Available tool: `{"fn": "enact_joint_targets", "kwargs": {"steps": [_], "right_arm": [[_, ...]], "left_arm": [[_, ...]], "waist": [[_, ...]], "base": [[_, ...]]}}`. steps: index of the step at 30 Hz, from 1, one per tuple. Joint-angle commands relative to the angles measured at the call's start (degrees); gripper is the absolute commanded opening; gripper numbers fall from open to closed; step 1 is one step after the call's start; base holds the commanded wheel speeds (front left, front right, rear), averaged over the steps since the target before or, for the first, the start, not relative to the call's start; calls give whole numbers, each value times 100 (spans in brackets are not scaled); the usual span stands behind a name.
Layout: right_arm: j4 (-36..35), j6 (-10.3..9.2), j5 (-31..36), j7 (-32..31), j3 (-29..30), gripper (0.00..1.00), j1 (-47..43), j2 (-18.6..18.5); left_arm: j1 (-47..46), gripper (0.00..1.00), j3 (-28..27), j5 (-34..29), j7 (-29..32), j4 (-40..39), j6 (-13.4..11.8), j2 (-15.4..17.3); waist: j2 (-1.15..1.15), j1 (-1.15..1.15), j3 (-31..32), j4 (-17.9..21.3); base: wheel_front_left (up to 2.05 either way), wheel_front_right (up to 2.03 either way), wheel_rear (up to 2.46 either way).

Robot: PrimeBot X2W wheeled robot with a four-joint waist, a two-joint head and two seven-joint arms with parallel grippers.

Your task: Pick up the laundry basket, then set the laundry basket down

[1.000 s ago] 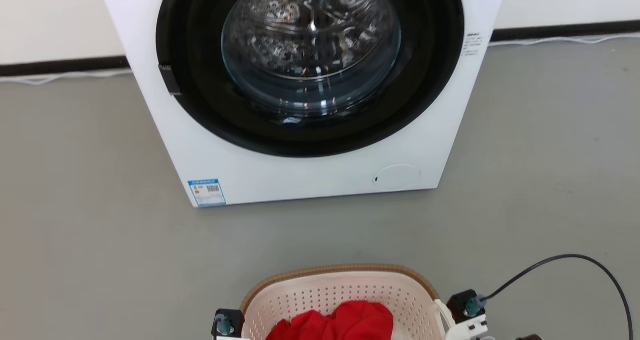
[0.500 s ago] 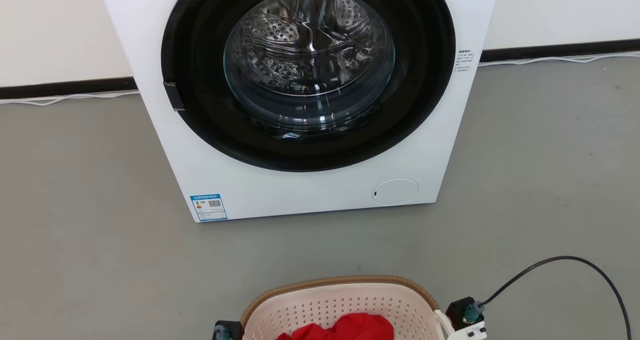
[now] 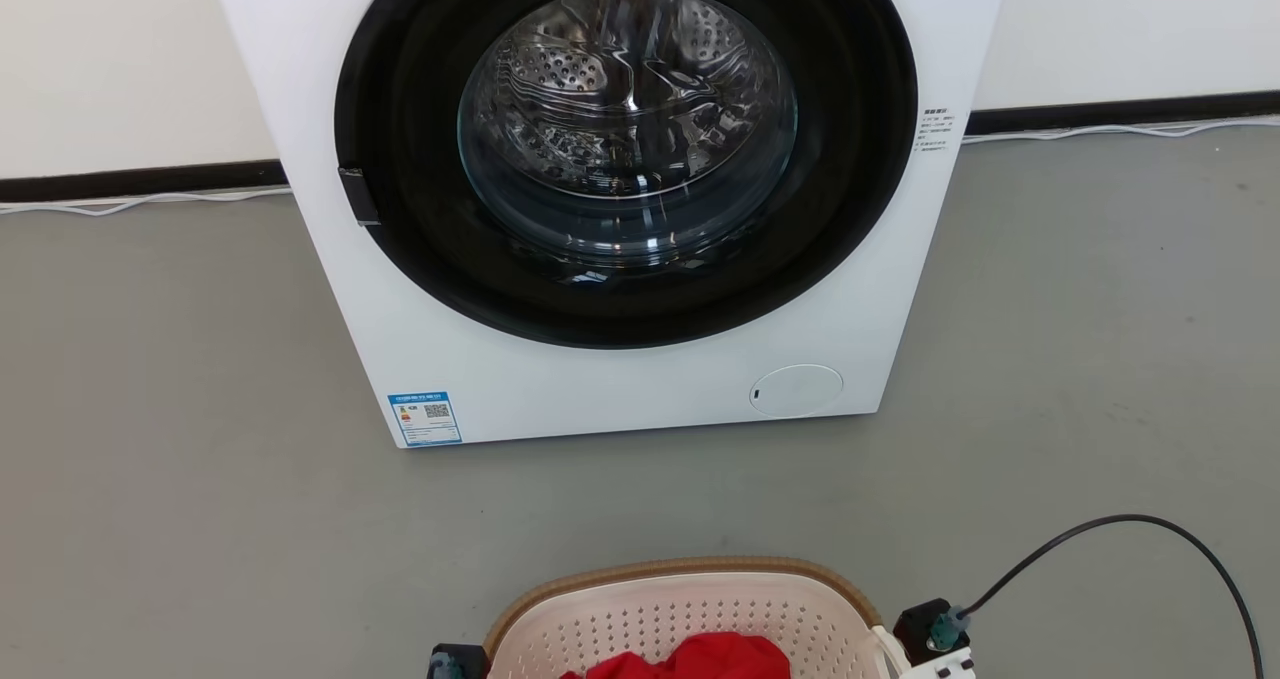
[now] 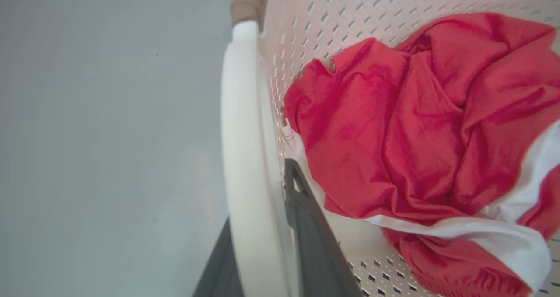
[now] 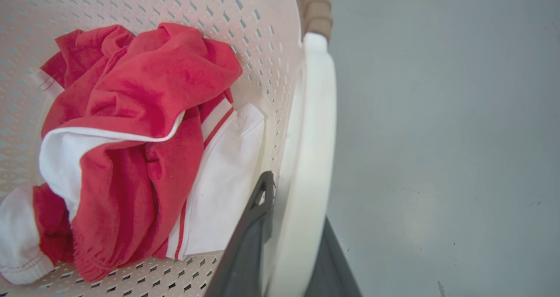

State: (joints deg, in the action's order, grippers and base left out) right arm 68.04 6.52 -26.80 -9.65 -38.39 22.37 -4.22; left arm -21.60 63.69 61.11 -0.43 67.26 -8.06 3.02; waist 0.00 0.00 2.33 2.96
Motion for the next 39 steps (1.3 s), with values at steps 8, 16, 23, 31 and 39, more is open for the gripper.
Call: {"fn": "enact_joint_targets", "kwargs": {"steps": [8, 16, 23, 31, 39], "right_arm": [[-50, 97, -67, 34, -200, 0, 16, 135], [-69, 97, -166, 39, -260, 0, 5, 135], [-53, 97, -223, 48, -302, 0, 22, 135], [0, 97, -265, 70, -329, 0, 37, 135], [7, 97, -320, 82, -374, 0, 45, 135]], "left_arm": [[-229, 0, 3, 104, -139, -110, 2, -14], [-229, 0, 68, 221, -172, -69, 1, -14], [-239, 0, 138, 311, -176, -69, 0, -14], [-250, 0, 222, 400, -188, -68, -19, -14], [-266, 0, 318, 492, -189, -79, -34, -14]], "waist": [[0, 0, 18, -39], [0, 0, 26, -37], [0, 0, 13, -14], [0, 0, 17, -4], [0, 0, -2, -1]], "base": [[0, 0, 0], [0, 0, 0], [0, 0, 0], [0, 0, 0], [0, 0, 0]]}}
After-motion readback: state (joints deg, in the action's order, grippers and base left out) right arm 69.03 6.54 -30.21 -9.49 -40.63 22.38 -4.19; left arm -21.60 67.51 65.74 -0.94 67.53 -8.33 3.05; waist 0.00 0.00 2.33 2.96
